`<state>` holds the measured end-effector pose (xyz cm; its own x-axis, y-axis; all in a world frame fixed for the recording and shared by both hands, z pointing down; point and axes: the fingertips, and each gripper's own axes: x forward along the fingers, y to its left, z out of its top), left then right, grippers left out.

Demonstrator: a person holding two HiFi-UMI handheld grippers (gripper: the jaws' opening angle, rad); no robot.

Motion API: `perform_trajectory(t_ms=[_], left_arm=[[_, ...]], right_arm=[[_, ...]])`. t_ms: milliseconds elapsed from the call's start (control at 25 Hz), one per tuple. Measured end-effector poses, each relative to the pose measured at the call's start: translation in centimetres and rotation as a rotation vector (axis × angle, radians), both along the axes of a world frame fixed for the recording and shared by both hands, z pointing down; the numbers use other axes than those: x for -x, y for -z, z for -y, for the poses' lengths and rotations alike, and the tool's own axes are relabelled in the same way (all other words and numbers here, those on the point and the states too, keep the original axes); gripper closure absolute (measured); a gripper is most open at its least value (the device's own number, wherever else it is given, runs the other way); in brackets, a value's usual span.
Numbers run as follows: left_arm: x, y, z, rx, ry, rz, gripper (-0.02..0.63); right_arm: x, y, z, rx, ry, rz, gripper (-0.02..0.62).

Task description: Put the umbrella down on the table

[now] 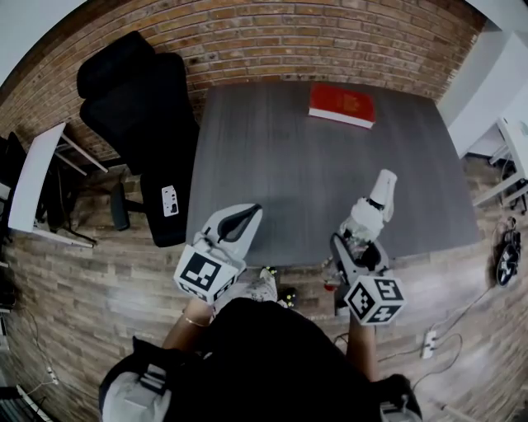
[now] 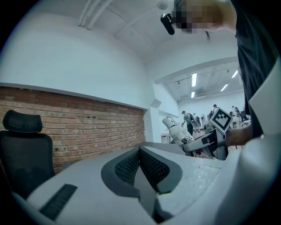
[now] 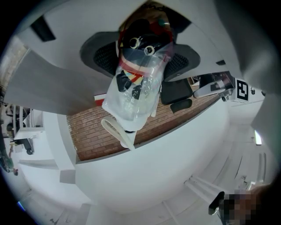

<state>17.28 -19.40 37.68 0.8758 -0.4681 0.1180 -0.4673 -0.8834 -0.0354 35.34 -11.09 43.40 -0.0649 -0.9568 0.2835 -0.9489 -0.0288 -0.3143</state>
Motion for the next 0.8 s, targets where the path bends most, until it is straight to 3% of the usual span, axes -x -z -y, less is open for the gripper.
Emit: perform_trajectory(t_ms=[800], left_arm=[[-2.1, -2.4, 9.9, 0.051, 0.058, 0.005, 0.611]], right_arm=[[-2.7, -4.5, 10.0, 0.146, 0.047, -0.017, 0.285]])
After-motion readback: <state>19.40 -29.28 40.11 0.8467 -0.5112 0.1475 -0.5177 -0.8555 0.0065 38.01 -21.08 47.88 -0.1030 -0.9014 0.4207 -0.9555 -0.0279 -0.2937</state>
